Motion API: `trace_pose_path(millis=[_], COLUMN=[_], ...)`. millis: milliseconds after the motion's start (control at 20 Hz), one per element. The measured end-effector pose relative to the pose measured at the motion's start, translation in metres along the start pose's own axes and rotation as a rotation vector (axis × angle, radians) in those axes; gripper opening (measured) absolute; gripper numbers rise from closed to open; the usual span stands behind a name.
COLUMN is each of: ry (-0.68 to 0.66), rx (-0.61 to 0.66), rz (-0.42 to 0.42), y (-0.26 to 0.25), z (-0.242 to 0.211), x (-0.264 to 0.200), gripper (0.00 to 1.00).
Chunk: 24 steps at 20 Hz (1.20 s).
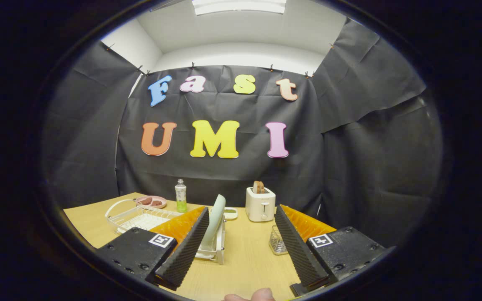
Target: Take the plate from the dish rack, then take the spoon from the basket and place it into the plate.
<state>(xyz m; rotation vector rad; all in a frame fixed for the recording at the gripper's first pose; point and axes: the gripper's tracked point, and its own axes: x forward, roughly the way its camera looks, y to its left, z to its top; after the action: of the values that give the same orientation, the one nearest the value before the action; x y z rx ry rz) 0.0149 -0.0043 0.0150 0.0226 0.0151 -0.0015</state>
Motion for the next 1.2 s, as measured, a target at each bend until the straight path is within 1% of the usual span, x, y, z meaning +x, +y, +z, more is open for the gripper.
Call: trace_pose_path(millis=[150, 250, 450, 650, 750, 950, 1200], ry=[0.037, 0.066, 0.133, 0.251, 0.316, 0.486, 0.720], rx=[-0.010, 0.010, 0.013, 0.023, 0.015, 0.040, 0.090], rz=[0.054, 0.097, 0.129, 0.185, 0.188, 0.202, 0.197], y=[0.010, 0.018, 0.028, 0.045, 0.048, 0.058, 0.075], z=[0.013, 0.024, 0.043, 0.049, 0.047, 0.023, -0.030], x=[0.013, 0.024, 0.060, 0.099, 0.119, 0.159, 0.196], gripper=[1.00, 1.00, 1.00, 1.00, 1.00, 1.00, 1.00])
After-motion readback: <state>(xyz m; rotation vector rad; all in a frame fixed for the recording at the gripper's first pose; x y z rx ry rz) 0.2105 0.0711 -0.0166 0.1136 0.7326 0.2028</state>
